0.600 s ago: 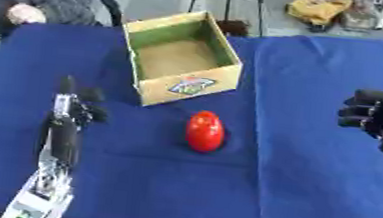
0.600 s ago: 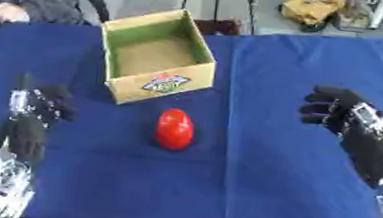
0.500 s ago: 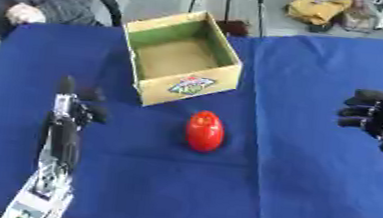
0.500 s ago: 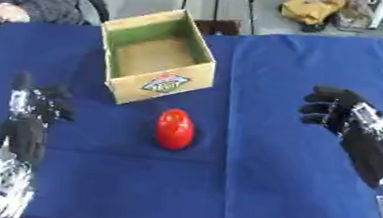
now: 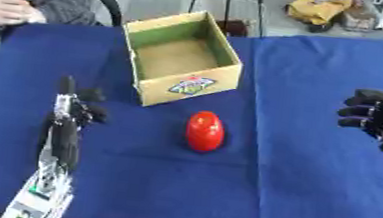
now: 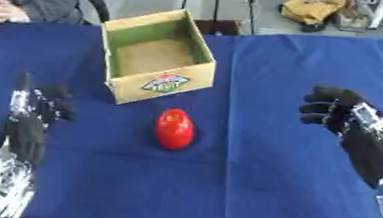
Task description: Pick up objects on the table and place them in the box.
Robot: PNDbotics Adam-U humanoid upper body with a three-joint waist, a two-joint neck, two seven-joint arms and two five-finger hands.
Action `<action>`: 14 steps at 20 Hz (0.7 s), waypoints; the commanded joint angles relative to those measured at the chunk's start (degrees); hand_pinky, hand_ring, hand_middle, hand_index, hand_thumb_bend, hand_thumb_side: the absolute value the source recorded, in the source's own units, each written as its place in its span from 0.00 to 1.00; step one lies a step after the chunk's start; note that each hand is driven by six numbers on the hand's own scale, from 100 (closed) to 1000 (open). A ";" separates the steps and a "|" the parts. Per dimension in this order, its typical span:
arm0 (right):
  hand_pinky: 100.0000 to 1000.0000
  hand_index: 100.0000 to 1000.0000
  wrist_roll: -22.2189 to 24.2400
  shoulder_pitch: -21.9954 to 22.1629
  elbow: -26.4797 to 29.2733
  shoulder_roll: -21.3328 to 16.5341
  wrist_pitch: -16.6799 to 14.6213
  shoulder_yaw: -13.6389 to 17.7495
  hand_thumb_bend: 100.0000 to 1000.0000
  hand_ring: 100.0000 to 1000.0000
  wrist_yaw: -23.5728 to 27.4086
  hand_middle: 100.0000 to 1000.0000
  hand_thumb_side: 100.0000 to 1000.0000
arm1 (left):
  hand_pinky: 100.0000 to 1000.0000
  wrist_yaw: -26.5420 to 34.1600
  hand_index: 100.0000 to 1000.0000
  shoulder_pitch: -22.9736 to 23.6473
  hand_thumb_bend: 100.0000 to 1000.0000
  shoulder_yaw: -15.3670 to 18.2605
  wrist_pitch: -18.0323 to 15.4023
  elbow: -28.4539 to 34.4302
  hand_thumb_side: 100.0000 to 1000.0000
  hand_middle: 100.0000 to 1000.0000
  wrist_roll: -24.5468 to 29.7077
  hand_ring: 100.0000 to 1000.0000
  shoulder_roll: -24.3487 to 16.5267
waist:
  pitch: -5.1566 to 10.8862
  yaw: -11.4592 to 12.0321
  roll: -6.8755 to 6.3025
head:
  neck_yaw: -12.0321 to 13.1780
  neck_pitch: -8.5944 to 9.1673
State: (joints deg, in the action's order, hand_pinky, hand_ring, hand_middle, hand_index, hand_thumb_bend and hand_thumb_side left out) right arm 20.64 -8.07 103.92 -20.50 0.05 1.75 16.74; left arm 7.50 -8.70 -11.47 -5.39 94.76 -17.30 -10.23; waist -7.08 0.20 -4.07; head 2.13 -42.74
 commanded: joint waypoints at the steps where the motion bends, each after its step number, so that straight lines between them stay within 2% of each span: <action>1: 0.70 0.80 0.04 -0.46 1.16 -0.95 -0.01 0.30 0.02 0.71 0.09 0.68 0.79 | 0.43 -2.21 0.63 -2.09 0.48 -0.38 1.39 1.22 0.90 0.52 0.65 0.45 -1.97 | 0.76 0.01 0.17 | -0.19 0.17; 4: 0.70 0.80 0.13 -0.38 1.11 -0.97 0.00 0.20 0.02 0.71 0.09 0.68 0.79 | 0.43 -7.70 0.64 -5.40 0.49 -1.46 5.07 1.29 0.87 0.52 2.26 0.45 -3.42 | 0.94 -0.06 0.13 | -0.24 0.28; 8: 0.70 0.80 0.37 -0.40 1.07 -0.92 -0.01 -0.03 0.02 0.71 0.20 0.68 0.79 | 0.43 -15.31 0.64 -11.61 0.51 -4.90 10.28 0.13 0.82 0.53 6.13 0.46 -4.75 | 1.12 -0.31 0.24 | -0.12 0.50; 10: 0.70 0.80 0.46 -0.47 1.09 -0.87 -0.07 -0.12 0.02 0.71 0.30 0.68 0.79 | 0.44 -19.35 0.66 -15.10 0.51 -6.94 12.37 -1.29 0.78 0.54 8.51 0.47 -4.58 | 1.14 -0.56 0.40 | 0.08 0.64; 11: 0.70 0.80 0.50 -0.51 1.11 -0.86 -0.10 -0.16 0.02 0.71 0.35 0.68 0.79 | 0.45 -21.64 0.66 -16.82 0.57 -7.81 13.23 -2.21 0.73 0.55 9.65 0.47 -4.30 | 1.12 -0.71 0.48 | 0.19 0.69; 12: 0.70 0.80 0.55 -0.53 1.12 -0.84 -0.13 -0.20 0.02 0.71 0.38 0.68 0.79 | 0.45 -23.95 0.66 -18.36 0.52 -8.51 13.88 -3.22 0.76 0.55 10.68 0.48 -3.91 | 1.10 -0.84 0.54 | 0.30 0.74; 14: 0.70 0.80 0.61 -0.56 1.13 -0.80 -0.17 -0.26 0.02 0.71 0.40 0.68 0.79 | 0.46 -28.52 0.68 -21.24 0.55 -9.72 14.65 -5.58 0.72 0.56 12.68 0.49 -3.01 | 1.04 -1.16 0.62 | 0.58 0.81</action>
State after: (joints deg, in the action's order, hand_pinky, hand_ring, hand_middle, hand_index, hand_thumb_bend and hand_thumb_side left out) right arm 21.12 -8.05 103.92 -20.50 0.02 1.37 16.75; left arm -18.31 -28.71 -20.49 8.64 89.68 -5.86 -13.20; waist -6.67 -0.96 -3.71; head 2.43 -42.45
